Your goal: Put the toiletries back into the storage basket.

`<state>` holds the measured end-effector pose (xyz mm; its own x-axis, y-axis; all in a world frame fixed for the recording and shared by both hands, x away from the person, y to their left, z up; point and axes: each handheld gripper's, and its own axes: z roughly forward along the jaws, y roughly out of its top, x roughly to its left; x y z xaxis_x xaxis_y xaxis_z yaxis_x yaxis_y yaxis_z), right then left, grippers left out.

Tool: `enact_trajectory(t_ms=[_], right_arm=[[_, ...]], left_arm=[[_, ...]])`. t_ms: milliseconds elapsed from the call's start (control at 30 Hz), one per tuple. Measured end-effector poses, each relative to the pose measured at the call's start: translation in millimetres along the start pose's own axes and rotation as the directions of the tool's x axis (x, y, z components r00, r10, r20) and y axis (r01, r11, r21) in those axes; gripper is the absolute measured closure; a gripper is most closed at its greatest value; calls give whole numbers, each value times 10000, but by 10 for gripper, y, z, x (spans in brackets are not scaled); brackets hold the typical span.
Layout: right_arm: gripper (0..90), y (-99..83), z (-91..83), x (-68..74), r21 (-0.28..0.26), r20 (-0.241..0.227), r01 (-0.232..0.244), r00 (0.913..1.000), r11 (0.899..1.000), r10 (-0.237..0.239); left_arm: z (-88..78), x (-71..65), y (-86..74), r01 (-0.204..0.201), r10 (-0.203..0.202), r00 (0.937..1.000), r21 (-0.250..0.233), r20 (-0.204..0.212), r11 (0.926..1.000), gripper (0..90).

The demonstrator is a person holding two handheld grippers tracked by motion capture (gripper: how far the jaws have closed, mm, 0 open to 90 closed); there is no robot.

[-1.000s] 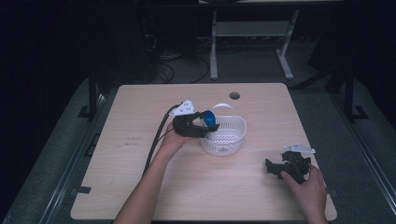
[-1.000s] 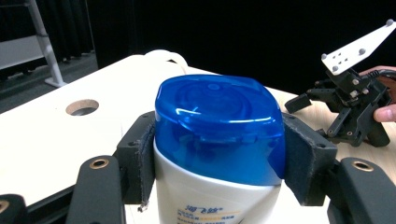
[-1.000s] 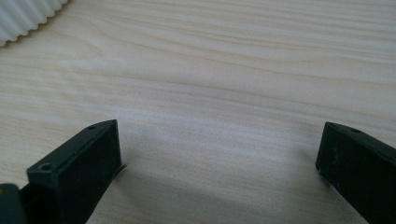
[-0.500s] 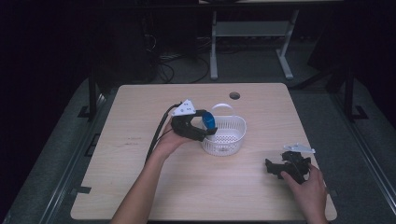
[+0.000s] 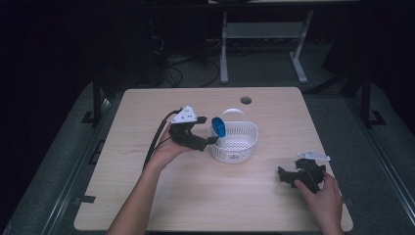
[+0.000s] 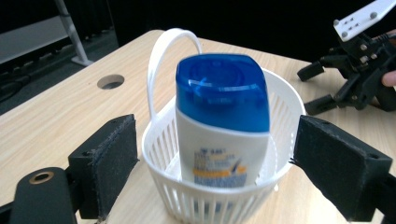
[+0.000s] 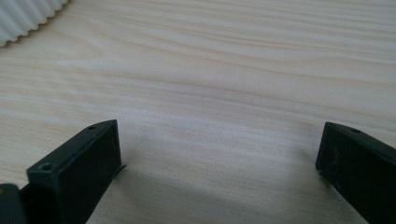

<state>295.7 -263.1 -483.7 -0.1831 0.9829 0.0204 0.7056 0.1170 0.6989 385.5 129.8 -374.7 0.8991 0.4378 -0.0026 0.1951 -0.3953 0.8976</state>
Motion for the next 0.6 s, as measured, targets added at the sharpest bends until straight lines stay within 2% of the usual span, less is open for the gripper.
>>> enact_trajectory(t_ms=[400, 600], right_arm=[[0, 0, -3, 2, 19, -20, -34, 10000, 10000, 34], [0, 0, -1, 3, 19, -23, -39, 10000, 10000, 39]], left_arm=[[-356, 0, -108, 191, -187, 9992, 129, -343, 9997, 135], [-512, -23, -221, 210, -176, 9977, 516, -662, 9984, 136]])
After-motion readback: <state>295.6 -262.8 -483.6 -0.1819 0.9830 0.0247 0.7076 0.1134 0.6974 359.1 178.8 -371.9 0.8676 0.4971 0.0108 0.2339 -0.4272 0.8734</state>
